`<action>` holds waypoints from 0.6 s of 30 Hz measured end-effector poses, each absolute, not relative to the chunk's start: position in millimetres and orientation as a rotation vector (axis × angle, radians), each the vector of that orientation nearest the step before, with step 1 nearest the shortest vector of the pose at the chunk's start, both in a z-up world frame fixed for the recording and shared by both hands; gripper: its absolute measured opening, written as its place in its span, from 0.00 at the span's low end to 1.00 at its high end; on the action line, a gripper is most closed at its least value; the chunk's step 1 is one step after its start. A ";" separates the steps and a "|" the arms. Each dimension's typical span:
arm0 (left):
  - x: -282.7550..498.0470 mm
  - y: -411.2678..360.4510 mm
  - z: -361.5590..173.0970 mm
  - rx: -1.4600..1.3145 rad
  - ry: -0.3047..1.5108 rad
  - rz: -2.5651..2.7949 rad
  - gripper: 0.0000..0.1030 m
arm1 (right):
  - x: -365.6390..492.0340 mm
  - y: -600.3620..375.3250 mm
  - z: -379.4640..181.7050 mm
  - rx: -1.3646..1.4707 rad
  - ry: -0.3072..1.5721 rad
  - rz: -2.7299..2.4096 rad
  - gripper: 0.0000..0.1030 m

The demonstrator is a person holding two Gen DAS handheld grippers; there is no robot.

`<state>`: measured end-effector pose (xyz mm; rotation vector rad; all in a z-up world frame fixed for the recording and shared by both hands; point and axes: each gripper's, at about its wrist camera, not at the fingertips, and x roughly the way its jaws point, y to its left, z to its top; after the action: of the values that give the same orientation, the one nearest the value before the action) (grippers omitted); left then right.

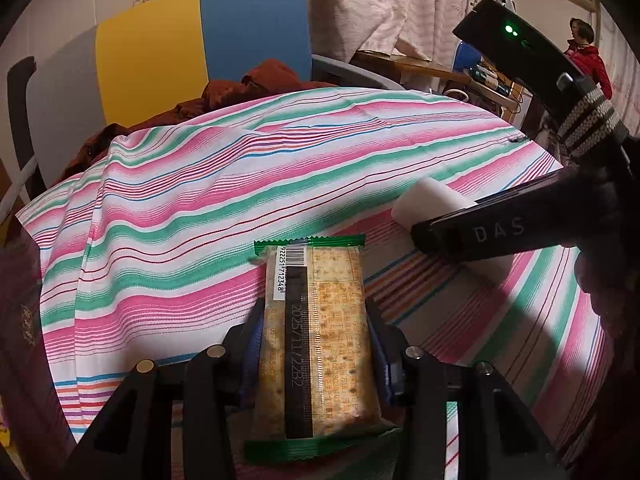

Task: Organize objects
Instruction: 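Grasp the white bar with the right gripper while the left gripper holds the cracker pack, then place the cracker pack with the left gripper while the right gripper places the white bar in the tray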

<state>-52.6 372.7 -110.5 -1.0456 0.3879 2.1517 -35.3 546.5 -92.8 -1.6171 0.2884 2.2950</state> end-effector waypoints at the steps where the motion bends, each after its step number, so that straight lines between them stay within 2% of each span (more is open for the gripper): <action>1: -52.6 371.0 -108.1 -1.059 0.385 2.159 0.44 | -37.7 544.4 -92.2 -1.608 0.287 2.306 0.64; 18: -18.0 303.4 -26.2 -0.923 0.313 2.276 0.44 | -39.1 497.4 -79.1 -1.577 0.180 2.506 0.64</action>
<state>-18.0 303.4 -26.2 -0.9229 0.3126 2.2758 -39.1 497.4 -79.1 -1.5774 0.1797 2.5056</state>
